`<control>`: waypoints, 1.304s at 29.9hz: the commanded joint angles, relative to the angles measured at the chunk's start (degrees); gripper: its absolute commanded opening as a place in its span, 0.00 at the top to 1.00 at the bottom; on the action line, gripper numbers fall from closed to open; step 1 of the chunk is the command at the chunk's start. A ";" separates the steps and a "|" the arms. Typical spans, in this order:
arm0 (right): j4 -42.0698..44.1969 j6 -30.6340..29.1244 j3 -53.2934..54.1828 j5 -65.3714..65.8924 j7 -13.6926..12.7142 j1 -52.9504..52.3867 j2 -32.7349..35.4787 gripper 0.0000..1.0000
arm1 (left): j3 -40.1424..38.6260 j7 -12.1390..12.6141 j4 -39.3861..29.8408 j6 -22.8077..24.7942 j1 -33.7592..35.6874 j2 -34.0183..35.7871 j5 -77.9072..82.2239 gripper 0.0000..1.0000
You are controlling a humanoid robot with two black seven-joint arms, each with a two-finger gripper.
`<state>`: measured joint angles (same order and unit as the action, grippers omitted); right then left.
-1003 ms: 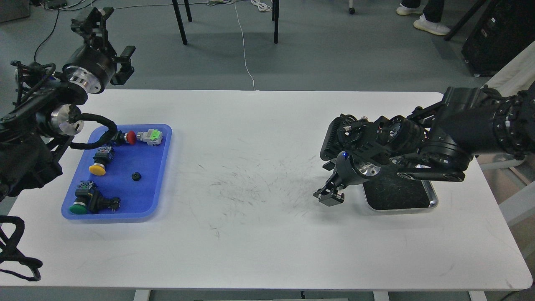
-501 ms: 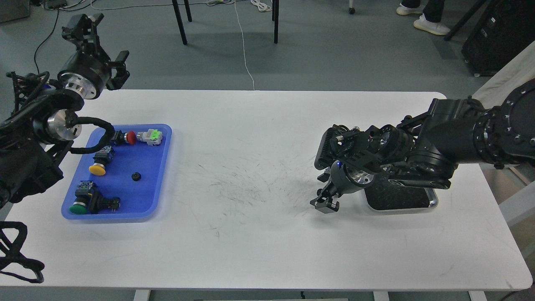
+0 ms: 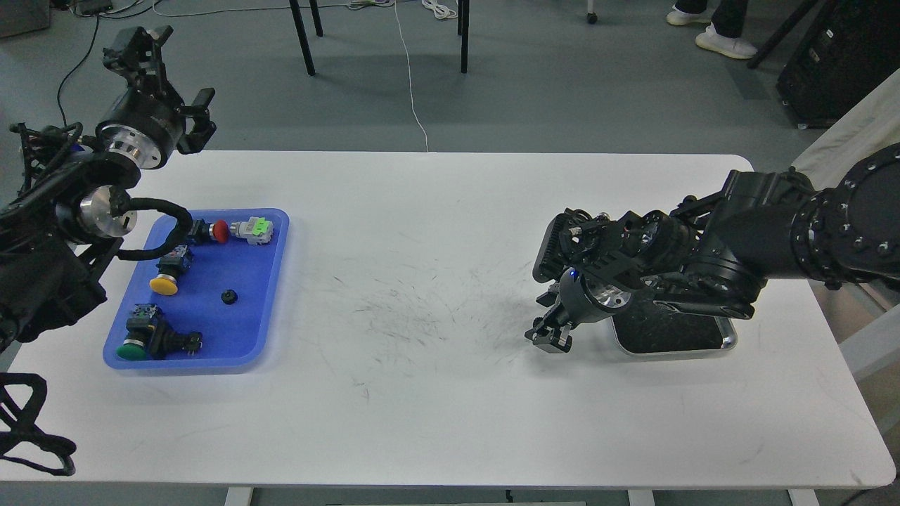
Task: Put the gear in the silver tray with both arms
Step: 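Grasp the black gear with the right gripper, then lift the gear and move it over the silver tray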
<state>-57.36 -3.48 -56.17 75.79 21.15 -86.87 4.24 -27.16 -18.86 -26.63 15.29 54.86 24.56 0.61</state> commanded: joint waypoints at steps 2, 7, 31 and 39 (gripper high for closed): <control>-0.04 -0.56 -0.17 0.06 1.53 -0.14 -0.63 0.53 | 0.09 0.05 0.00 0.00 0.08 0.14 0.00 0.02; 0.05 -1.09 -0.17 0.15 1.97 -0.05 -0.72 0.59 | 0.18 0.05 0.09 0.00 -0.01 0.14 0.00 0.02; 1.02 -2.31 -0.17 0.24 3.29 -0.14 -0.55 0.98 | 0.18 0.05 0.09 0.00 -0.54 0.32 0.00 0.02; 2.42 -3.46 1.06 -0.81 4.16 -3.64 4.54 0.99 | 0.18 0.05 0.09 0.18 -1.33 0.40 0.00 0.02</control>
<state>-55.91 -6.68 -55.72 75.63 24.73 -88.52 6.05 -26.98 -18.80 -26.54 15.35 53.59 24.96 0.62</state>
